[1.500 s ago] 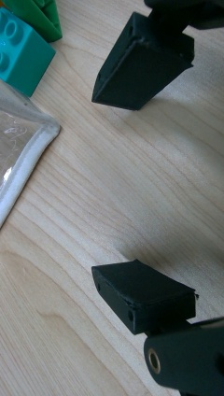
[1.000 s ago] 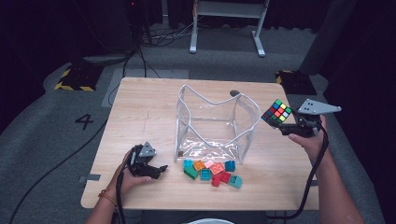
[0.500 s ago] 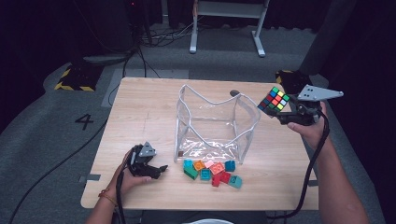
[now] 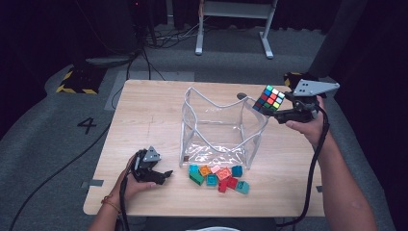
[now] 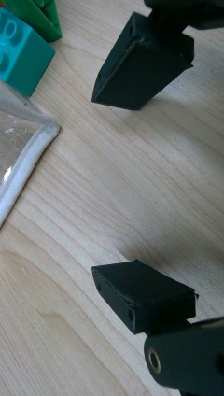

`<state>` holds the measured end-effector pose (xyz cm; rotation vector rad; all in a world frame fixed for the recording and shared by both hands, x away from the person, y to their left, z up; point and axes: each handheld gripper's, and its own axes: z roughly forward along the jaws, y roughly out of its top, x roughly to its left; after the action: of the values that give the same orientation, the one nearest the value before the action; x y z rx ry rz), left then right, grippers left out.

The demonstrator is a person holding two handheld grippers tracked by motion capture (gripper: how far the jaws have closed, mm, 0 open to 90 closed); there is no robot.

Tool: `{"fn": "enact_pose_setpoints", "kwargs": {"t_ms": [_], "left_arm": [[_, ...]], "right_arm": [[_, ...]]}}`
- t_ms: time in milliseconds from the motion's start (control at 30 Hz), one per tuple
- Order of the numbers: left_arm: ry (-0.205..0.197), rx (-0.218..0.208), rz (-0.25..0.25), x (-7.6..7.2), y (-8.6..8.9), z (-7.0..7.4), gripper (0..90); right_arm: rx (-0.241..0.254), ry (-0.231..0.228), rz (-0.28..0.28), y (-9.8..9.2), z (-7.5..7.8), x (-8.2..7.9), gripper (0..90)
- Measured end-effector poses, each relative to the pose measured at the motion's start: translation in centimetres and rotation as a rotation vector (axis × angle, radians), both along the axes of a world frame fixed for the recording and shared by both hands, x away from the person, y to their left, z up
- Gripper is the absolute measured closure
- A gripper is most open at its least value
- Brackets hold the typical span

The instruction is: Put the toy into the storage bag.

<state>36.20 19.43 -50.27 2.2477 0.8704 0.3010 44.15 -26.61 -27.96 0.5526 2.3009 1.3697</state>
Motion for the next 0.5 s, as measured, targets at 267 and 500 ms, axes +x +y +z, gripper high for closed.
{"fn": "enact_pose_setpoints", "kwargs": {"t_ms": [267,500], "left_arm": [[0.002,-0.003,0.0,0.0,0.0,0.0,15.8],[0.008,-0.002,-0.002,0.0,0.0,0.0,15.8]], "right_arm": [[-0.124,0.02,0.126,4.3,-0.5,0.6,34.4],[-0.26,0.062,0.183,6.7,-1.5,1.4,34.3]]}}
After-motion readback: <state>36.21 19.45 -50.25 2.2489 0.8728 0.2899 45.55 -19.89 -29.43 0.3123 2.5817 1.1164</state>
